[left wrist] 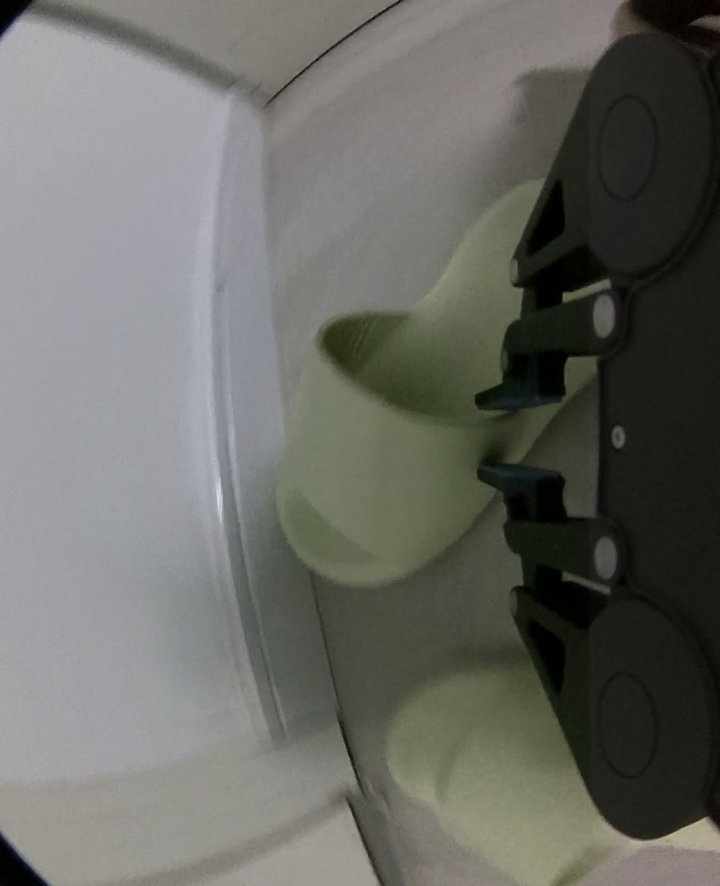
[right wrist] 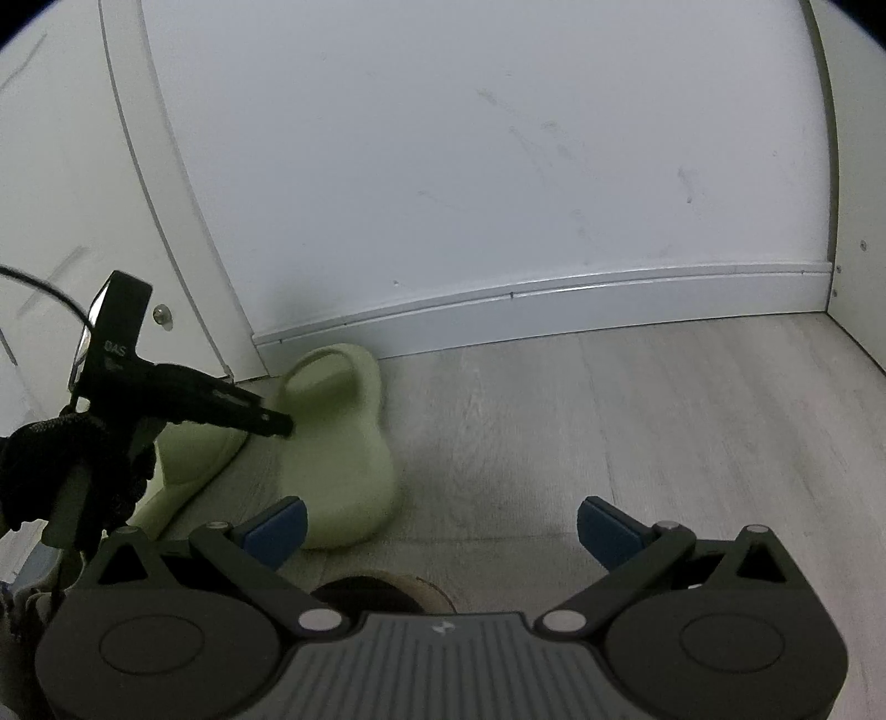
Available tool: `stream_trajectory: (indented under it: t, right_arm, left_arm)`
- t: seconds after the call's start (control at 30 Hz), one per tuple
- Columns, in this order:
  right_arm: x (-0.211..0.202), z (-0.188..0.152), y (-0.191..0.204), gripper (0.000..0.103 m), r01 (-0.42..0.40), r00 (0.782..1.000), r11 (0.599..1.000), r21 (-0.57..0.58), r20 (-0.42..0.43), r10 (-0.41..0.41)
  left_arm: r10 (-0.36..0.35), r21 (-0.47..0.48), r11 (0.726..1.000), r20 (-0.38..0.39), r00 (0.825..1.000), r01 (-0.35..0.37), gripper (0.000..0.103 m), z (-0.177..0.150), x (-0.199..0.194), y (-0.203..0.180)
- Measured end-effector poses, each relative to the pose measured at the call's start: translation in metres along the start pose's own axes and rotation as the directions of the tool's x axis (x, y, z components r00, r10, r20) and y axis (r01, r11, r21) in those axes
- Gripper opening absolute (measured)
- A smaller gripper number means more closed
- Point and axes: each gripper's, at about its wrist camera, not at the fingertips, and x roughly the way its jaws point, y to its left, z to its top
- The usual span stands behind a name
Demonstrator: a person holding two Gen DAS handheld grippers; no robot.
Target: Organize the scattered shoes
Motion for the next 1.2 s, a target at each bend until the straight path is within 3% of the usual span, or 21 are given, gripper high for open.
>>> stream_trajectory:
  t: [0.07,0.17,0.23,0.33,0.43,0.53,0.77,0.9,0.97,1.0,1.07,1.13,1.2]
  right_arm:
    - [-0.001,0.001,0.000,0.103,-0.003,1.000,1.000,0.003,0.001,0.003]
    - [-0.005,0.001,0.000,0.103,-0.007,1.000,1.000,0.006,0.003,0.007]
    - [-0.009,0.002,-0.001,0.103,-0.006,1.000,1.000,0.006,0.008,0.006]
    - [-0.014,0.002,-0.005,0.103,-0.001,1.000,1.000,0.014,0.015,0.001]
    - [-0.017,-0.001,-0.013,0.103,0.014,1.000,0.999,0.033,0.016,-0.014]
    - [-0.016,-0.003,-0.018,0.103,0.017,1.000,0.999,0.051,0.013,-0.017]
    - [-0.009,-0.002,-0.016,0.103,-0.003,1.000,0.998,0.069,0.011,0.002]
    - [-0.012,-0.001,-0.011,0.103,-0.010,1.000,0.998,0.054,0.013,0.009]
    - [-0.012,-0.002,-0.010,0.103,-0.003,1.000,0.999,0.039,0.006,0.003]
    - [-0.012,-0.003,-0.010,0.103,0.001,1.000,0.999,0.034,0.002,-0.001]
    - [-0.012,-0.004,-0.011,0.103,0.008,1.000,1.000,0.029,-0.006,-0.007]
    - [-0.013,-0.004,-0.012,0.103,0.009,1.000,0.999,0.038,-0.009,-0.008]
    - [-0.011,-0.004,-0.014,0.103,0.008,1.000,0.999,0.048,-0.011,-0.008]
  left_arm:
    - [-0.031,0.072,0.997,-0.004,1.000,0.032,0.021,0.001,0.004,-0.023]
    - [-0.019,0.098,0.995,-0.001,1.000,0.019,0.025,0.001,0.001,-0.036]
    - [-0.006,0.068,0.998,0.017,1.000,0.005,0.048,0.000,-0.004,-0.030]
    - [0.072,-0.031,0.997,0.081,0.994,-0.069,0.062,-0.009,-0.033,-0.008]
    - [0.172,-0.104,0.982,0.125,0.977,-0.159,0.065,-0.022,-0.063,0.011]
    - [0.302,-0.202,0.941,0.129,0.945,-0.273,0.066,-0.039,-0.090,0.043]
    - [0.314,-0.289,0.911,0.026,0.949,-0.293,0.066,-0.052,-0.068,0.082]
    - [0.296,-0.346,0.898,0.023,0.955,-0.270,0.066,-0.058,-0.053,0.100]
    - [0.276,-0.398,0.887,0.046,0.960,-0.236,0.055,-0.060,-0.051,0.109]
    - [0.270,-0.414,0.883,0.060,0.961,-0.222,0.042,-0.061,-0.052,0.110]
    - [0.267,-0.443,0.873,0.082,0.960,-0.204,0.036,-0.060,-0.056,0.112]
    - [0.259,-0.471,0.863,0.102,0.961,-0.182,0.020,-0.060,-0.060,0.115]
    - [0.248,-0.492,0.857,0.133,0.960,-0.153,0.017,-0.060,-0.066,0.115]
